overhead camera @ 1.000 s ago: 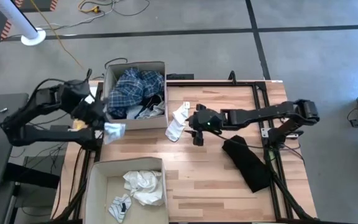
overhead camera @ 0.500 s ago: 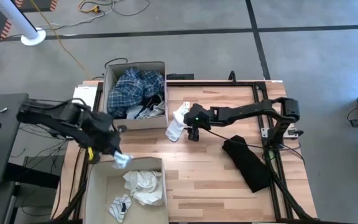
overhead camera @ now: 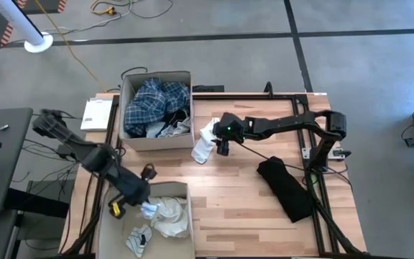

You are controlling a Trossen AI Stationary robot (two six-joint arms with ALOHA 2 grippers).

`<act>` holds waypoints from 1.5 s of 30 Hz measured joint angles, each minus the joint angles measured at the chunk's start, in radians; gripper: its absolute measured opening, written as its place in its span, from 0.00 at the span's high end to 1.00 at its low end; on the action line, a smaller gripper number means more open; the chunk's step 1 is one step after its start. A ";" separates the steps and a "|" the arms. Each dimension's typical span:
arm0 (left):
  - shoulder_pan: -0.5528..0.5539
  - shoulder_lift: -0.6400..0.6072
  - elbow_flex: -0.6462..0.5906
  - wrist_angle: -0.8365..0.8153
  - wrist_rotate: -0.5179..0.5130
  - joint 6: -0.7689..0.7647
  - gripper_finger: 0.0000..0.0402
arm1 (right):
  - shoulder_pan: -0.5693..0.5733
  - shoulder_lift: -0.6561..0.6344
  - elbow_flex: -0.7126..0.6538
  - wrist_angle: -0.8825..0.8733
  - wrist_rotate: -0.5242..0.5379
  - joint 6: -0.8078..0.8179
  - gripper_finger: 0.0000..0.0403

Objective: Sort clothes
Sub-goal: Put the white striped sock into the bottom light brown laundry organizer, then put the white sock into the bottom light brown laundry organizer

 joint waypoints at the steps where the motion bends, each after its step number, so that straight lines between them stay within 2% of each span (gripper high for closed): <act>1: -0.008 0.014 0.000 -0.002 -0.009 -0.017 0.97 | -0.004 0.000 0.000 0.000 0.000 -0.001 0.37; 6: -0.039 0.078 0.000 -0.013 -0.029 -0.066 0.82 | -0.012 0.000 0.000 0.024 0.000 -0.003 0.37; 14: -0.066 0.115 0.000 -0.045 -0.126 -0.129 0.45 | -0.009 0.000 0.000 0.081 -0.022 -0.006 0.37; 18: -0.066 0.091 0.000 -0.037 -0.154 -0.138 0.35 | -0.009 0.004 0.000 0.090 -0.032 0.001 0.37; 25: -0.078 0.029 0.001 0.018 -0.194 -0.135 0.37 | -0.024 0.137 0.000 0.125 -0.047 0.010 0.37; 29: -0.089 -0.001 0.001 0.051 -0.202 -0.121 0.39 | -0.037 0.235 0.001 0.225 -0.047 0.026 0.37; 34: -0.089 -0.014 0.001 0.060 -0.222 -0.119 0.40 | -0.049 0.283 0.006 0.288 -0.048 0.040 0.39; 38: -0.089 -0.017 0.001 0.059 -0.222 -0.124 0.40 | -0.046 0.270 0.006 0.266 -0.047 0.038 0.52; 45: -0.089 -0.016 0.001 0.049 -0.225 -0.119 0.40 | -0.022 0.162 0.001 0.137 -0.042 -0.003 0.89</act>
